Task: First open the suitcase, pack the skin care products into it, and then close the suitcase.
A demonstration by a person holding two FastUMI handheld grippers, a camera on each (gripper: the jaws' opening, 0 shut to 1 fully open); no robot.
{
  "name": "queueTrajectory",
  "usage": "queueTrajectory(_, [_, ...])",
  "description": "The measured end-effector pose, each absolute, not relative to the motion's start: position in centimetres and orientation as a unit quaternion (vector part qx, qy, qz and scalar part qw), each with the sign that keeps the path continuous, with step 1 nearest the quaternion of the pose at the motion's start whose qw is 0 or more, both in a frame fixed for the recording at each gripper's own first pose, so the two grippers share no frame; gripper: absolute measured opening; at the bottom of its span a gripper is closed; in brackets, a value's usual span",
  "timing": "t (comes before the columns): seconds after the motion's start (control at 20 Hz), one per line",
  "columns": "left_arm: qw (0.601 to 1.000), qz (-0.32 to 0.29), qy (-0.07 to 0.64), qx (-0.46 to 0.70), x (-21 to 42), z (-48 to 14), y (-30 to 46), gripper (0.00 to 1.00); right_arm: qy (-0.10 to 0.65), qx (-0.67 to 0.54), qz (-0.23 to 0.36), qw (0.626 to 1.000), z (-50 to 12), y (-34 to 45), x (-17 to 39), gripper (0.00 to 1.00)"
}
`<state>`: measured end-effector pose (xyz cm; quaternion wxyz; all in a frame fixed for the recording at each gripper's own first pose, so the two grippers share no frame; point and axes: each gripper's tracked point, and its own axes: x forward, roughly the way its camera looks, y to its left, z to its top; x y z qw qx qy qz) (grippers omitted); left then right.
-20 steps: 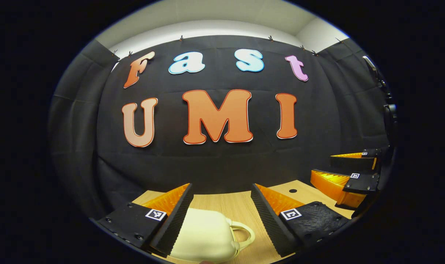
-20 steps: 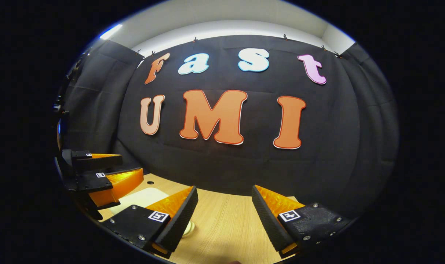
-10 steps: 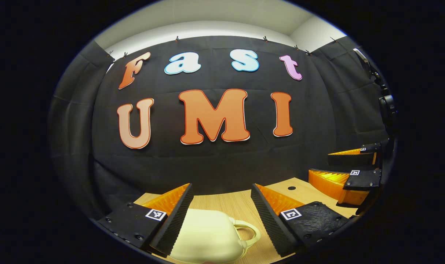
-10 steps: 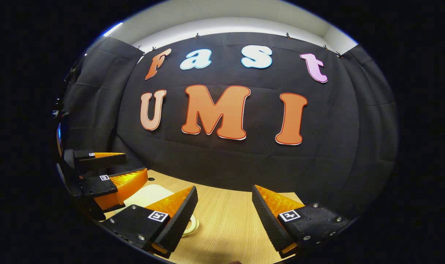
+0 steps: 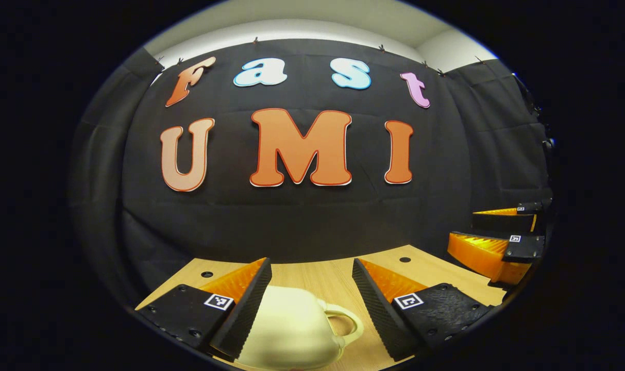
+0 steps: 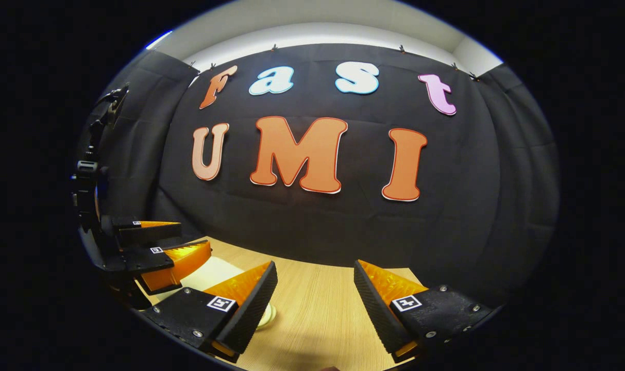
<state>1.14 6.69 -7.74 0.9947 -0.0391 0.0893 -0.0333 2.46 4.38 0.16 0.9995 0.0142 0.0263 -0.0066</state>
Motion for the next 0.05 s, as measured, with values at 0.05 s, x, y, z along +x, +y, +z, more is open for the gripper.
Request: queueTrajectory(0.05, [0.993,-0.040,0.100,-0.051,1.20,-8.27,6.02,0.97,0.024,0.013,-0.004,1.000,0.20,4.20,2.39,0.94])
